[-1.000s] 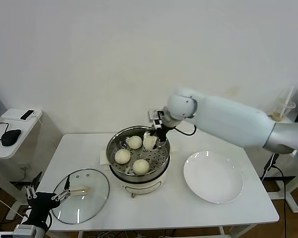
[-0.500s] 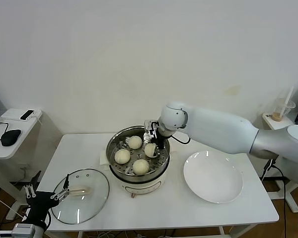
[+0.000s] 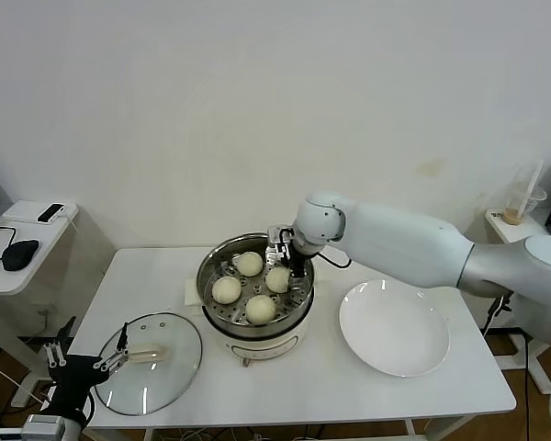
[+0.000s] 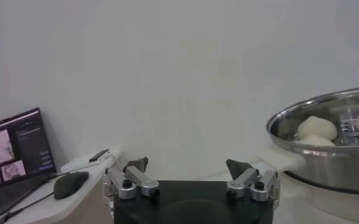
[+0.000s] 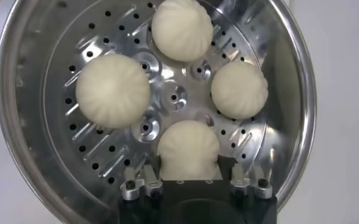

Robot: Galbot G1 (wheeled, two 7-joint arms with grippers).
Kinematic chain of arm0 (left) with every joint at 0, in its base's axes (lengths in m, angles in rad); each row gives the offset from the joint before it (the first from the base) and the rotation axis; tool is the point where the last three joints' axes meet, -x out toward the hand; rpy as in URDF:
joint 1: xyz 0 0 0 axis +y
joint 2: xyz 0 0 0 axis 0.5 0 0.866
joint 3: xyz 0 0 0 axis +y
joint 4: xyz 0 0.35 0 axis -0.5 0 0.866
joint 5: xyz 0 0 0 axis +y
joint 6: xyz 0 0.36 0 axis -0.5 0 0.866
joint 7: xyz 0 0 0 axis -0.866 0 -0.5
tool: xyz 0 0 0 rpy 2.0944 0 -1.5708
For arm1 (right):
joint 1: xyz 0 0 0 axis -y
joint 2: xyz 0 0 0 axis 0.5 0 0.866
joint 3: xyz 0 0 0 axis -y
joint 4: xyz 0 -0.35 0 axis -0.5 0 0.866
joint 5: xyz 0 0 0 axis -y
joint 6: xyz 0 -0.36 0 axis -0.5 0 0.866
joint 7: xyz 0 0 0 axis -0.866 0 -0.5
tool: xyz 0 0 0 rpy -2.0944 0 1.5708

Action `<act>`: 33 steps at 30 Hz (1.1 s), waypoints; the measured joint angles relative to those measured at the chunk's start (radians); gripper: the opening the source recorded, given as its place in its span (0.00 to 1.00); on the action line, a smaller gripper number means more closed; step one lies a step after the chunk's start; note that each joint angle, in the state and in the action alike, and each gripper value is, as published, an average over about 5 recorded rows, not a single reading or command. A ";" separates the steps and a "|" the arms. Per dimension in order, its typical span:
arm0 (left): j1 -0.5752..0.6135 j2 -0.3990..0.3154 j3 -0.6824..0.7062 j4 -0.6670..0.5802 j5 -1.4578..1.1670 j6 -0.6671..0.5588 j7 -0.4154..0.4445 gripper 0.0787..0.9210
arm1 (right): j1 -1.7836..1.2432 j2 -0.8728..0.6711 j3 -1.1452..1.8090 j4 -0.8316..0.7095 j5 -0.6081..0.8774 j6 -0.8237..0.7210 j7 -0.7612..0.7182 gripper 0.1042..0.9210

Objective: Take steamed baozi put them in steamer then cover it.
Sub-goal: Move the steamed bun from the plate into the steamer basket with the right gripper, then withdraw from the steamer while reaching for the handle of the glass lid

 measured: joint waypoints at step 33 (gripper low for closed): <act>-0.046 -0.011 0.045 0.013 0.049 -0.027 0.004 0.88 | -0.566 -0.314 0.668 0.430 0.052 0.210 0.624 0.88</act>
